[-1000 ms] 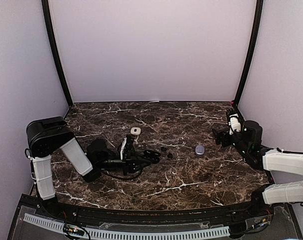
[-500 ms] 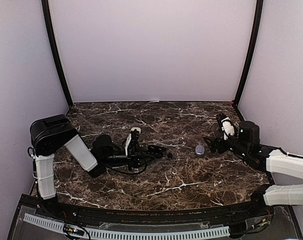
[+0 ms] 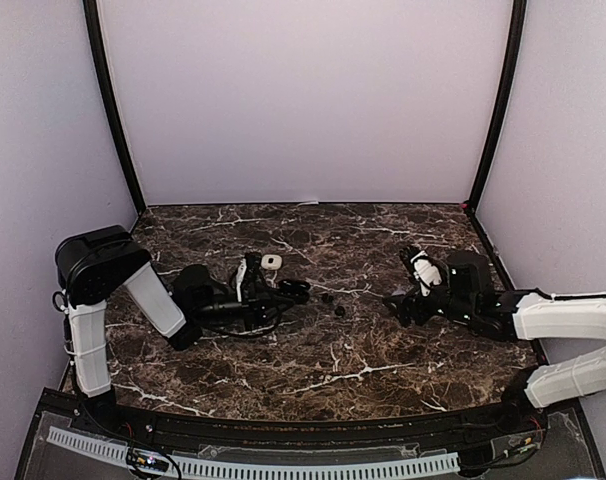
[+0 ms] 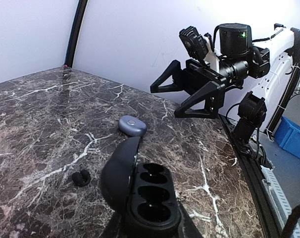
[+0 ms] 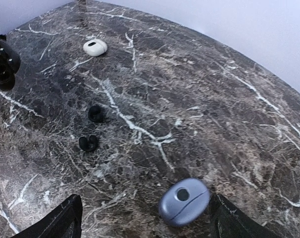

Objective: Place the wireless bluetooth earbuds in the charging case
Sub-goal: Adjust the right earbud at the center of the board.

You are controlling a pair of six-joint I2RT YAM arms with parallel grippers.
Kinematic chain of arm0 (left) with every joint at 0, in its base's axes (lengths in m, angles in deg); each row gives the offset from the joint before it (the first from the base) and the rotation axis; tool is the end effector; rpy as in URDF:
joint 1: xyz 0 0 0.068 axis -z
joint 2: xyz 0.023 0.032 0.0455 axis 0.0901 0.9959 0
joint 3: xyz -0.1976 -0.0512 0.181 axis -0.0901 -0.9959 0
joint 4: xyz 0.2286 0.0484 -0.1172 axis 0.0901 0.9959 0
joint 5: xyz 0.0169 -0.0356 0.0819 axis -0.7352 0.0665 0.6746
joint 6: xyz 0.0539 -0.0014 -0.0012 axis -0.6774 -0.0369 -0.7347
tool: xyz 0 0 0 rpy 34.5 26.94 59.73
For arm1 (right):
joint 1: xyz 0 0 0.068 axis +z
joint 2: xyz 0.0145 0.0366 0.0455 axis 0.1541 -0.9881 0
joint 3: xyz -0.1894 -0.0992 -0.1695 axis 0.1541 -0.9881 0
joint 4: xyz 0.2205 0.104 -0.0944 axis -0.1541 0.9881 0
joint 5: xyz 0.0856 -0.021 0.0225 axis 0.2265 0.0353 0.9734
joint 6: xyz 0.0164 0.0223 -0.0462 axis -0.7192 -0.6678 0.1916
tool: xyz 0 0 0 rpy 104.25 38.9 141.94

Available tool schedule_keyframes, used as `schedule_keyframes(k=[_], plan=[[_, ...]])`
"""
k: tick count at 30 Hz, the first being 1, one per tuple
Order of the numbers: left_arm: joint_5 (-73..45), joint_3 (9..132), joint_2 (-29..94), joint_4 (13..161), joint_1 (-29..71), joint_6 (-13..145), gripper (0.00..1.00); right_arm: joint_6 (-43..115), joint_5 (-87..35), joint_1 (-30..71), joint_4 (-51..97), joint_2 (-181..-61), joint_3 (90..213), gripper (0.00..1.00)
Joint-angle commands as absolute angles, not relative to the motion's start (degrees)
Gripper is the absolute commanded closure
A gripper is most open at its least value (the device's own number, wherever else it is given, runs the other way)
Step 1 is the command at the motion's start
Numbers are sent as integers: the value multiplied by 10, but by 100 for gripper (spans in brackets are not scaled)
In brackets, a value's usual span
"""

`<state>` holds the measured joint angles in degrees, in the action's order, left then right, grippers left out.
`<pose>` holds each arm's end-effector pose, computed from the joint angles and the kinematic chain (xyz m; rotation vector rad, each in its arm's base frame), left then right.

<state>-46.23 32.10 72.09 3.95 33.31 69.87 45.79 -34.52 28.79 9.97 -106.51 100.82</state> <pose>0.2437 -0.2233 0.1251 0.9067 1.3998 -1.2636 0.1860 0.1425 0.1857 -0.7140 1.9685 0.3474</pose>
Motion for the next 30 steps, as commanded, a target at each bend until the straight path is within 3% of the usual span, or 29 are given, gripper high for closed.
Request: schedule_keyframes(k=[1, 7, 12, 13, 14, 19, 27, 30], plan=[[-470, 324, 698, 54, 336, 699, 93, 461, -345, 215, 24, -1007, 975, 12], [-477, 348, 722, 68, 348, 702, 93, 461, -345, 65, -115, -933, 903, 12], [-481, 349, 723, 69, 354, 693, 93, 461, -345, -4, -261, -1007, 884, 12], [-482, 349, 722, 71, 354, 691, 93, 461, -304, -12, -285, -1035, 885, 27], [-482, 348, 722, 72, 354, 690, 93, 469, -269, -20, -311, -1071, 884, 32], [-487, 351, 724, 79, 359, 681, 93, 492, -224, -51, -430, -1183, 884, 35], [-498, 351, 723, 71, 366, 681, 93, 465, -220, -89, -522, -1262, 877, 29], [-497, 351, 721, 73, 369, 677, 93, 431, -296, -90, -538, -1280, 878, 23]])
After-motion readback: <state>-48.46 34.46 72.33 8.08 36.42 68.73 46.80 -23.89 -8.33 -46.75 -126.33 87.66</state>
